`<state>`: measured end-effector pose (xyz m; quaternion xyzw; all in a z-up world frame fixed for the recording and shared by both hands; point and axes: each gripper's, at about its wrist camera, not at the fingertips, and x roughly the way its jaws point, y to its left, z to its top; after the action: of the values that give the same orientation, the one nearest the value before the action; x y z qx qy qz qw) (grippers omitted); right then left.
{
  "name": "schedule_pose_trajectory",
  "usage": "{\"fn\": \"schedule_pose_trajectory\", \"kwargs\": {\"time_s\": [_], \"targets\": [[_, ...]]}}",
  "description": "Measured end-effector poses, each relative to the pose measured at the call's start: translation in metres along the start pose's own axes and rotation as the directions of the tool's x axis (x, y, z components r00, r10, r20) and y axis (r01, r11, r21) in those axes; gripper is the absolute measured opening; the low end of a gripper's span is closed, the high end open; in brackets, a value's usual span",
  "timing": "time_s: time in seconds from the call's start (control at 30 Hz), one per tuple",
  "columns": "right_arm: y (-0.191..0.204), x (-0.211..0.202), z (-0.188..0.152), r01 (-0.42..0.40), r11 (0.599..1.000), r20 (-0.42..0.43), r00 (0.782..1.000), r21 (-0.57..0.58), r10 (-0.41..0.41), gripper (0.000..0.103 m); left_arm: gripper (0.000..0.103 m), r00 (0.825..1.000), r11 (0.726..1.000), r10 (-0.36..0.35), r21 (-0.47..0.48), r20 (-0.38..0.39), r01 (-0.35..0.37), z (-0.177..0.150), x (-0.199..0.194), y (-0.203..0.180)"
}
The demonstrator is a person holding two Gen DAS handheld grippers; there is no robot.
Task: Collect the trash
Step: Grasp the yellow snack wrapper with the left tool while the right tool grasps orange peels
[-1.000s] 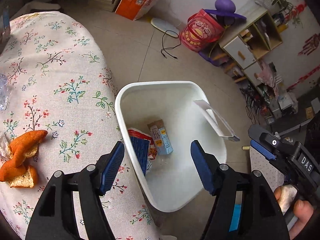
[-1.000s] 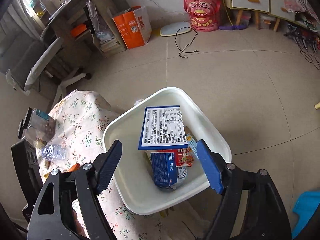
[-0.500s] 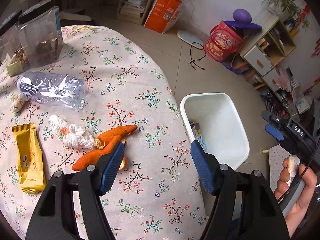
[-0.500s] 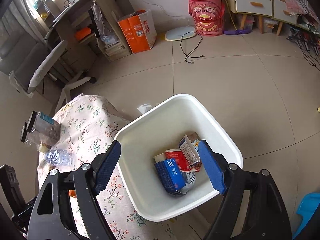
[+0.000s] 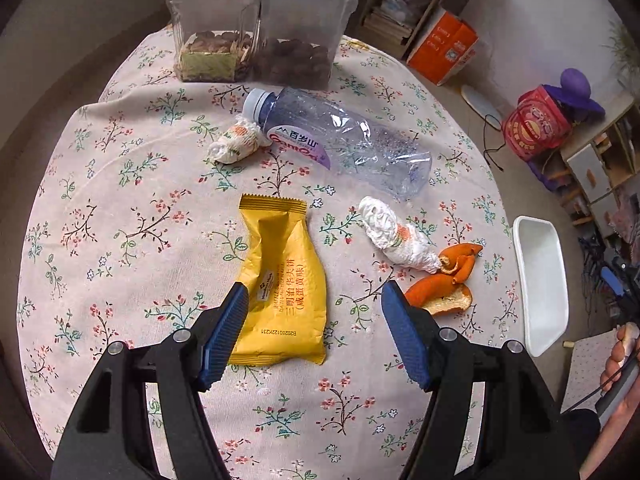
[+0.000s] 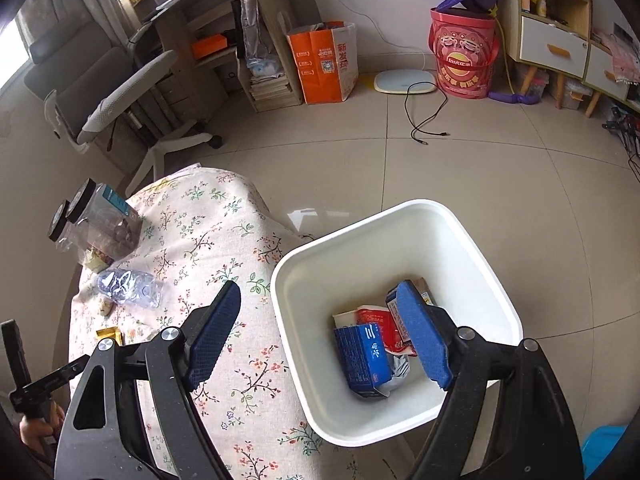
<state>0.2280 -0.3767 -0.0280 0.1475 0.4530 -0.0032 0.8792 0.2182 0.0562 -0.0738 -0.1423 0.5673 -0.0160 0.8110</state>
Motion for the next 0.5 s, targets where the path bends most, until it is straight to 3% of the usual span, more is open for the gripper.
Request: {"fn": "schedule_pose_trajectory", "kwargs": {"time_s": [0.07, 0.3, 0.5], "targets": [[0.016, 0.004, -0.004, -0.014, 0.998, -0.014, 1.000, -0.054, 0.013, 0.077, 0.068, 1.000, 0.999, -0.016, -0.042, -0.016, 0.015, -0.003, 0.007, 0.012], [0.083, 0.021, -0.025, -0.071, 0.962, -0.084, 0.995, -0.262, 0.051, 0.078, 0.068, 0.999, 1.000, 0.010, -0.016, -0.041, -0.011, -0.004, 0.022, 0.015], [0.118, 0.038, -0.042, -0.076, 0.922, -0.136, 0.990, -0.379, 0.025, 0.080, 0.068, 0.997, 0.999, 0.031, -0.033, -0.075, -0.033, -0.004, 0.038, 0.019]]}}
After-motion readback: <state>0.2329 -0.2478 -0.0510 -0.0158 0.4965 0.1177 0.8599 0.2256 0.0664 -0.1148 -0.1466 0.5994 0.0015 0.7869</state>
